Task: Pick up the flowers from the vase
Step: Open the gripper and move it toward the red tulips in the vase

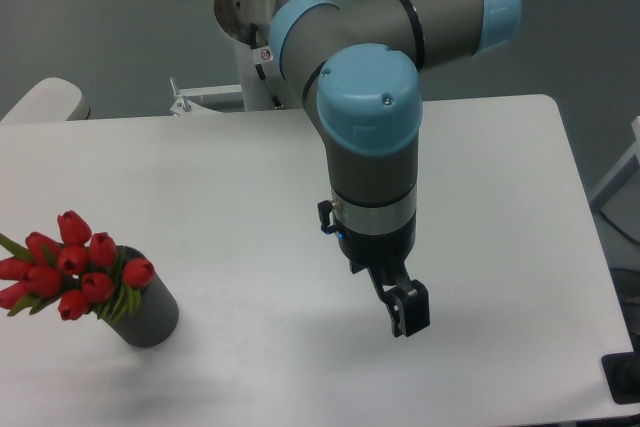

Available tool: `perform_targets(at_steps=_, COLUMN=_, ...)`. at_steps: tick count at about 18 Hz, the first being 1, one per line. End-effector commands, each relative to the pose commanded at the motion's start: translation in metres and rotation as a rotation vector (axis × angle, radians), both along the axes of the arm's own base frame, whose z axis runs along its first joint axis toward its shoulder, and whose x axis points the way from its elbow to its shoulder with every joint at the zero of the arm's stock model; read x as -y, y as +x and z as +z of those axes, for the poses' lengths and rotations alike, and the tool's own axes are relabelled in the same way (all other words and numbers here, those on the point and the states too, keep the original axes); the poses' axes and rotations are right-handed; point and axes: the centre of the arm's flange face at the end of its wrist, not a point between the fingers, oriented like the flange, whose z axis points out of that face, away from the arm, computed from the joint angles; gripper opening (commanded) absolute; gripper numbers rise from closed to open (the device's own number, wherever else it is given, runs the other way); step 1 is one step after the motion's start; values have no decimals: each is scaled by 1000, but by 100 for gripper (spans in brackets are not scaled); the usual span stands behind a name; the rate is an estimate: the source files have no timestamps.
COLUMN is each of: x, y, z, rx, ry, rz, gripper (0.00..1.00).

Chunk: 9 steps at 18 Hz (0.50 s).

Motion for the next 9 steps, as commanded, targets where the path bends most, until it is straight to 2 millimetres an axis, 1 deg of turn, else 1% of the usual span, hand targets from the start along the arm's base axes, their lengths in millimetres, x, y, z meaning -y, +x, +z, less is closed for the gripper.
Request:
perform_targets(at_steps=3, x=4, y=9, z=0, rx=17, ry=0, rz=13, gripper=100)
perform_targets(at_steps=5, x=0, y=22, z=-3, rx=74, ry=39, rz=36, gripper=100)
perform_targets(at_steps=7, x=3, y=32, z=-6, rx=131, ry=69, rz=67, gripper=100)
perform_targets(at_steps=9, x=10, y=44, z=-12, rx=173, ry=75, rz=83, gripper=100)
